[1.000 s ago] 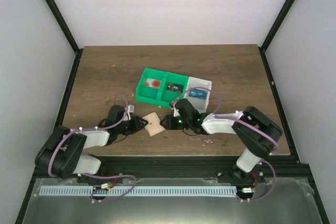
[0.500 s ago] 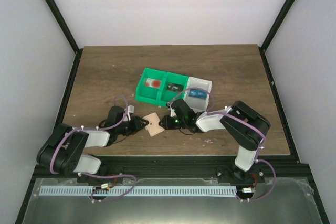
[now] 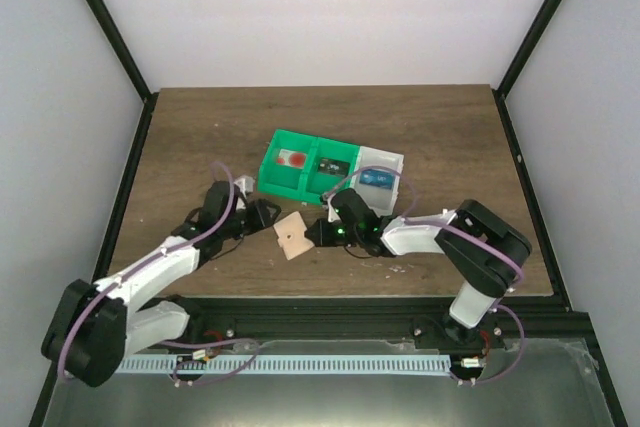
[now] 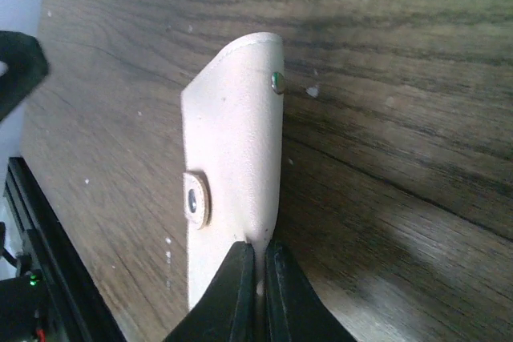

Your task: Take the credit cards out of the card holder

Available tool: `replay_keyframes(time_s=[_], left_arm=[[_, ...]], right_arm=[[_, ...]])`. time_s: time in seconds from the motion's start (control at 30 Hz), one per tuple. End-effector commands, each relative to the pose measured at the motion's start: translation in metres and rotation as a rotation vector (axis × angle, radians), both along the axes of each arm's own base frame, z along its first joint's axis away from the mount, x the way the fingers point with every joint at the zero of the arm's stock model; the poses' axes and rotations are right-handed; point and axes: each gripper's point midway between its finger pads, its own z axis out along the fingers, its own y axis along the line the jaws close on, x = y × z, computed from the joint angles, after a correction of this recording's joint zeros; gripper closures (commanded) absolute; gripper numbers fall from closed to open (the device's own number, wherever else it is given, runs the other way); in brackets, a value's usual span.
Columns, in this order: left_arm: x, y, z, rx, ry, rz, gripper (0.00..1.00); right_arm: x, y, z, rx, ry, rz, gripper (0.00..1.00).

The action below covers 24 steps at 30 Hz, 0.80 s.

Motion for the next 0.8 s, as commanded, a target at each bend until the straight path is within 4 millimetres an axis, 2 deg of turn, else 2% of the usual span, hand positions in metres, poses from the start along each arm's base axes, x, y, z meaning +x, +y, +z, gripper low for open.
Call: replay_keyframes(time_s=[0.0, 0.07, 0.13, 0.2, 0.37, 0.57, 0.77], left_arm=[[-0.012, -0.002, 0.012, 0.113, 0.011, -0.008, 0.54], [-0.017, -0.021, 0.017, 0.081, 0.012, -0.049, 0.58], [-0.022, -0.036, 0.014, 0.050, 0.031, -0.088, 0.60], [-0.025, -0.044, 0.004, 0.069, 0.060, -0.103, 0.61], [-0.026, -0.049, -0.014, 0.114, 0.100, -0.120, 0.61], [-0.027, -0.040, -0.028, 0.177, 0.124, -0.108, 0.63], [-0.032, -0.045, -0.038, 0.156, 0.147, -0.130, 0.63]], right_arm=[[0.005, 0.002, 0.019, 0.024, -0.046, -0.040, 1.00], [0.006, 0.003, 0.023, 0.017, -0.059, -0.050, 1.00], [0.005, 0.005, 0.026, 0.010, -0.073, -0.053, 1.00], [0.003, 0.007, 0.029, 0.009, -0.084, -0.053, 0.99], [-0.001, 0.008, 0.033, 0.002, -0.101, -0.051, 0.99], [-0.001, 0.007, 0.035, -0.001, -0.112, -0.052, 0.99], [-0.002, 0.010, 0.035, 0.006, -0.113, -0.045, 0.99]])
